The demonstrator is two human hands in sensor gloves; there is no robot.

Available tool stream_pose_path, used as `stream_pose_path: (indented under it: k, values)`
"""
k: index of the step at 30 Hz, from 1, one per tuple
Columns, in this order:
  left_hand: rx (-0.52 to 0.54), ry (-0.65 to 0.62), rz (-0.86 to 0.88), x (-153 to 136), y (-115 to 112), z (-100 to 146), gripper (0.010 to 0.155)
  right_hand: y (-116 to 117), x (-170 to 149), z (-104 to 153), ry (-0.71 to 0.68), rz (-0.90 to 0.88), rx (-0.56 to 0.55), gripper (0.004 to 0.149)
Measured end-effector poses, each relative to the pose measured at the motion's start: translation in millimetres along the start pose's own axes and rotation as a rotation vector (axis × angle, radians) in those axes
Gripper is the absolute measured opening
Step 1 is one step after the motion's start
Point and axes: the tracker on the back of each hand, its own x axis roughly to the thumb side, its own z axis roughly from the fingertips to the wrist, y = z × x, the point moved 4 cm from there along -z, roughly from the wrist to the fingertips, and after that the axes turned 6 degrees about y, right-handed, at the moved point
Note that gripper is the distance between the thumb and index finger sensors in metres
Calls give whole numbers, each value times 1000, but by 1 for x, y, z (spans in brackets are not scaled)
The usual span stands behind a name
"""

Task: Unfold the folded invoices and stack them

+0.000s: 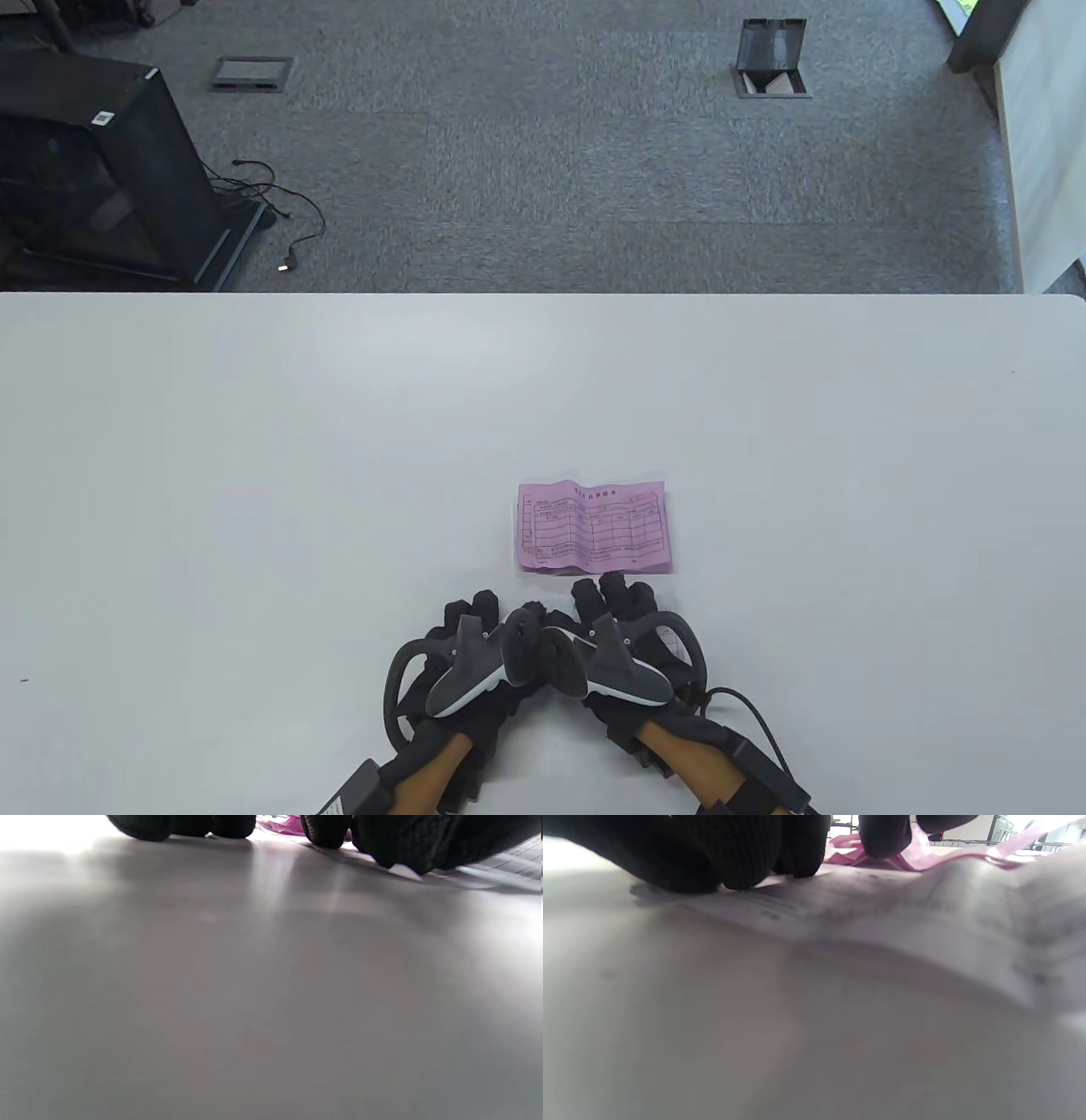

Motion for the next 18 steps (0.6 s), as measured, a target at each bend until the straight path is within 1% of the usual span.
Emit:
stream_pose_path:
  k: [3,7,11,18]
  values:
    - [4,-4,-2,1,0,0,74,0,-1,-1,12,16,9,58]
    - [6,2,2,-2,0,1,75,-1,-14,3,50,68,-3,57]
    - [3,4,14,-6,0,1,76,0,-43,10,97,71,6,57]
    - [-19,10,2,-7,0,2,77,7,-90,23,177,-3,21,57]
